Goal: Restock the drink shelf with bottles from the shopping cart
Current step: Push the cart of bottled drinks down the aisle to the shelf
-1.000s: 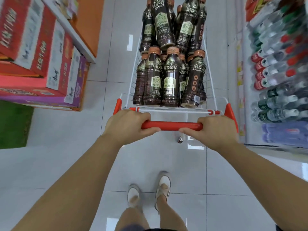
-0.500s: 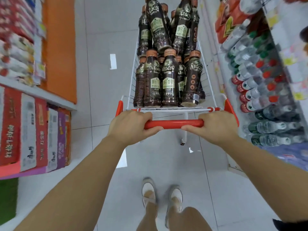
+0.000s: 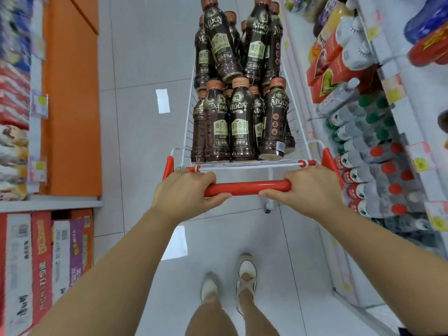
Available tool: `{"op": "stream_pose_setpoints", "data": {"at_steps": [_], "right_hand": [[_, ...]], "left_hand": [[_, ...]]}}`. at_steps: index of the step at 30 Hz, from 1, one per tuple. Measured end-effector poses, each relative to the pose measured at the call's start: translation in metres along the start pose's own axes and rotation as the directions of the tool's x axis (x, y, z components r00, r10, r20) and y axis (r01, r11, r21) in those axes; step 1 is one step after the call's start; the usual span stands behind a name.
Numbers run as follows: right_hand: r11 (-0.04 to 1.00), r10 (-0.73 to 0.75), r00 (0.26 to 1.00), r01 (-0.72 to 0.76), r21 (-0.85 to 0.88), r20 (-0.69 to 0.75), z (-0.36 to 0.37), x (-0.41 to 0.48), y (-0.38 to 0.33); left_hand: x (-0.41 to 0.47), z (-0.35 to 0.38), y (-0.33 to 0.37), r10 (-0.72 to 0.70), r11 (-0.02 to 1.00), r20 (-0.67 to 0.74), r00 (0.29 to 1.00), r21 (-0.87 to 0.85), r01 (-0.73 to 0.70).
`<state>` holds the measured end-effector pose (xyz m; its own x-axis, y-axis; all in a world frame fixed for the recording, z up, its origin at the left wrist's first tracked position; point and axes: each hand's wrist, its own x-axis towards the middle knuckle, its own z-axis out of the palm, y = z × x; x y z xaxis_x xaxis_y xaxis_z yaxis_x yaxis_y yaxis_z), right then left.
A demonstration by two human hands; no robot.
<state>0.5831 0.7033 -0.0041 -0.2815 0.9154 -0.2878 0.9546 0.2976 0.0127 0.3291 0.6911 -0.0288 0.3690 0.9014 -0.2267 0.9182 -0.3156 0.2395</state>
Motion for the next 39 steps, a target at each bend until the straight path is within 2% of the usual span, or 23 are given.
{"op": "stream_pose_setpoints", "data": {"at_steps": [3,13,22,30,34,39], "right_hand": [[1.0,-0.01,1.0,0.01,0.014,0.01,-0.009,0.036,0.016],[1.0,0.017,1.0,-0.017,0.023,0.022,-0.044,0.16,0.07],[1.0,0.0,0.999,-0.001,0.015,0.052,-0.079,0.277,0.128],[0.999,-0.005,0.992,-0.001,0.05,0.125,-0.117,0.382,0.18],[0.999,0.002,0.993,-0.008,0.052,0.118,-0.132,0.43,0.201],[0.997,0.026,0.986,-0.038,0.072,0.164,-0.15,0.482,0.23]], "left_hand": [[0.037,-0.01,-0.011,0.007,1.0,-0.023,1.0,0.0,-0.007],[0.164,-0.061,-0.041,0.086,0.996,0.047,0.995,0.017,-0.086],[0.288,-0.092,-0.066,0.105,0.994,-0.086,0.991,0.03,-0.103],[0.399,-0.129,-0.083,0.082,0.997,-0.105,0.991,-0.007,-0.083],[0.45,-0.144,-0.097,0.1,0.994,-0.083,0.991,-0.028,-0.103],[0.51,-0.17,-0.101,0.075,0.996,0.028,0.997,-0.041,-0.074]]}}
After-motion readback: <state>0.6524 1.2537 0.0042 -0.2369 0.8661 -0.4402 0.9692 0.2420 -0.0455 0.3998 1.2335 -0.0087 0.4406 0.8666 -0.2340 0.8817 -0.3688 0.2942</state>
